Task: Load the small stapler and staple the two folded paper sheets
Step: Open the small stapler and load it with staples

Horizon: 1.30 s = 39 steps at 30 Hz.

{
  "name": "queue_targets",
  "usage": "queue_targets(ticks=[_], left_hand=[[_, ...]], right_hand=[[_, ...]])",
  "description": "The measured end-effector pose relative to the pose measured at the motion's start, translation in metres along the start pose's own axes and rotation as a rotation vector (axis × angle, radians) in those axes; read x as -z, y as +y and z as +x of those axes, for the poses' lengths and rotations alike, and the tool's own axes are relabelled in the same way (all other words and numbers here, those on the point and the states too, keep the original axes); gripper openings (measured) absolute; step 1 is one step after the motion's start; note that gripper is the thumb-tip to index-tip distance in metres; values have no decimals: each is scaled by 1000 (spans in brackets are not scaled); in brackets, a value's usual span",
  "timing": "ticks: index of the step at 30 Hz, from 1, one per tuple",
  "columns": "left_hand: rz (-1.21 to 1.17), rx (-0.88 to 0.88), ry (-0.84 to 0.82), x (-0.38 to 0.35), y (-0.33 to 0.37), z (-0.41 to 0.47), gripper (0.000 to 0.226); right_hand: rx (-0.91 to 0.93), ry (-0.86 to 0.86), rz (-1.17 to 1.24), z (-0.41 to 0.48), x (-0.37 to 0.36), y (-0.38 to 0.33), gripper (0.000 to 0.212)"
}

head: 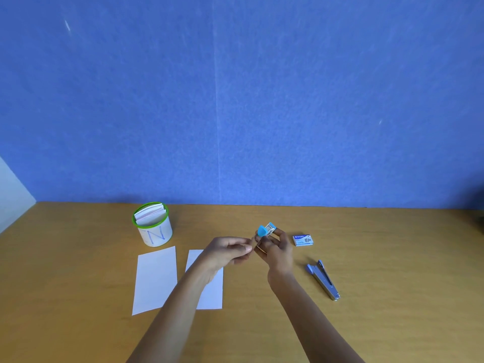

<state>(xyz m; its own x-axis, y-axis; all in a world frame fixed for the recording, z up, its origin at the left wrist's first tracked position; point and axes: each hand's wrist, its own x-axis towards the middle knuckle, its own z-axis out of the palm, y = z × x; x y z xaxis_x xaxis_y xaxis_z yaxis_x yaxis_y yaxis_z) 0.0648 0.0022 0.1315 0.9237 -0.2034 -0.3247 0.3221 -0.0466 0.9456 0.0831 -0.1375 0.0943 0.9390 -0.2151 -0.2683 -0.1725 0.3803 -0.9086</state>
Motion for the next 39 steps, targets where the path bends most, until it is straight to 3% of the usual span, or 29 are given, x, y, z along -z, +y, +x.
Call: queue_targets(ticks=[4,7,11,14,18,24,30,35,39], left_hand=[[54,-10,140,-6,-6,5,14],[-17,19,148,-7,-11,7,22],[-80,37,165,-8,-15,5,31],[-69,25,215,-12,-18,5,30],[-28,-23,278,-18,-23,6,23],[38,-95,425,-27,-26,8,13],[85,-175,485,-36,-26,8,10],[108,-228,519,-43,-29,7,10],[152,-213,483,-41,-29,8,14]], right_hand=[[-13,-48,-8,-3,-3,-2,24],[-1,-105,-32,-4,-3,-4,23],[59,-261,-95,-12,-1,-1,48],[108,-326,-127,-15,-3,-1,48],[107,-298,-102,-16,-2,-1,53],[-17,-254,130,-13,-1,-1,26],[-75,-285,205,-7,5,0,34],[-100,-266,249,-5,7,1,26],[-134,-254,241,-2,8,1,37]])
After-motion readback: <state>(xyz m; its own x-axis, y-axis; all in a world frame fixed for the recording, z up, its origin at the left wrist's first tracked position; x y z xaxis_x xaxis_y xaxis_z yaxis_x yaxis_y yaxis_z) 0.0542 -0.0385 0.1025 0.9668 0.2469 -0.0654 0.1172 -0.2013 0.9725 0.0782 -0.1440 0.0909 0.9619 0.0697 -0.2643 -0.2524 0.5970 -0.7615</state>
